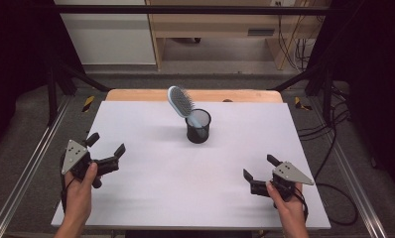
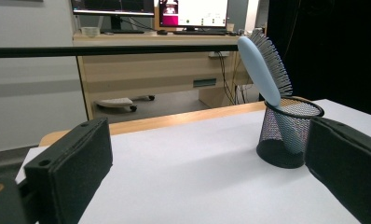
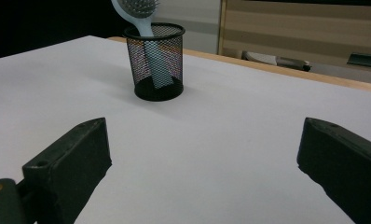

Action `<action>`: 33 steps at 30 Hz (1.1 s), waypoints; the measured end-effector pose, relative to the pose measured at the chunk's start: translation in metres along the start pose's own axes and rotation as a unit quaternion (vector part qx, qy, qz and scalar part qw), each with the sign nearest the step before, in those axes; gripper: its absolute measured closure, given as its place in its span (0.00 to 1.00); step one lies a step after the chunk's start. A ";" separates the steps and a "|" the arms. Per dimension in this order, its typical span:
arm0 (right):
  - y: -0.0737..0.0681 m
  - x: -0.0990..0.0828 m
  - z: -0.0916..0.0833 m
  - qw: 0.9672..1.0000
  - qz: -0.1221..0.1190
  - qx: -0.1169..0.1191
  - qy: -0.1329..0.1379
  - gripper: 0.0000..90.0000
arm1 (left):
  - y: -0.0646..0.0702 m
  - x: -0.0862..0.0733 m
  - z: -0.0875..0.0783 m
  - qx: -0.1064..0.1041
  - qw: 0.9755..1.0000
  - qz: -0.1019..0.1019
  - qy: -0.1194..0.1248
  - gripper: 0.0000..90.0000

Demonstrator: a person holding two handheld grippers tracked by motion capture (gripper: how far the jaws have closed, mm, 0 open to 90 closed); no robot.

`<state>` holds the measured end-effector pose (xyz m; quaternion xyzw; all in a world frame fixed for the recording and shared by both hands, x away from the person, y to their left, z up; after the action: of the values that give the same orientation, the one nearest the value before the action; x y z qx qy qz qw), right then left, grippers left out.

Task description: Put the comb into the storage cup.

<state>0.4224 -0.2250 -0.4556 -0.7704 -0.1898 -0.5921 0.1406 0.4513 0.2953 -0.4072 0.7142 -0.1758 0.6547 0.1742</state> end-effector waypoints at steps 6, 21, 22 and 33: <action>0.003 0.000 -0.001 1.000 0.002 0.000 0.002 0.03 | -0.001 -0.006 -0.007 0.002 1.000 -0.003 0.007 0.01; 0.016 -0.001 -0.006 1.000 -0.002 -0.009 -0.004 0.03 | 0.010 -0.019 -0.016 -0.003 1.000 0.004 0.011 0.01; 0.016 -0.002 -0.006 1.000 -0.001 -0.010 -0.004 0.03 | 0.011 -0.019 -0.016 -0.005 1.000 0.001 0.012 0.01; 0.023 -0.002 -0.009 1.000 -0.002 -0.009 -0.005 0.04 | 0.020 -0.030 -0.018 -0.028 1.000 -0.003 -0.001 0.01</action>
<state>0.4246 -0.2494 -0.4554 -0.7744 -0.1866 -0.5902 0.1311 0.4237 0.2873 -0.4351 0.7102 -0.1915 0.6485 0.1960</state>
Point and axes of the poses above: each handheld gripper's, and its own axes: z roughly forward along the jaws, x roughly out of its top, y roughly to its right, the point moved 1 cm from there along z, roughly forward along the jaws, and after that the axes turned 3 degrees about -x, right-handed, at the moved point
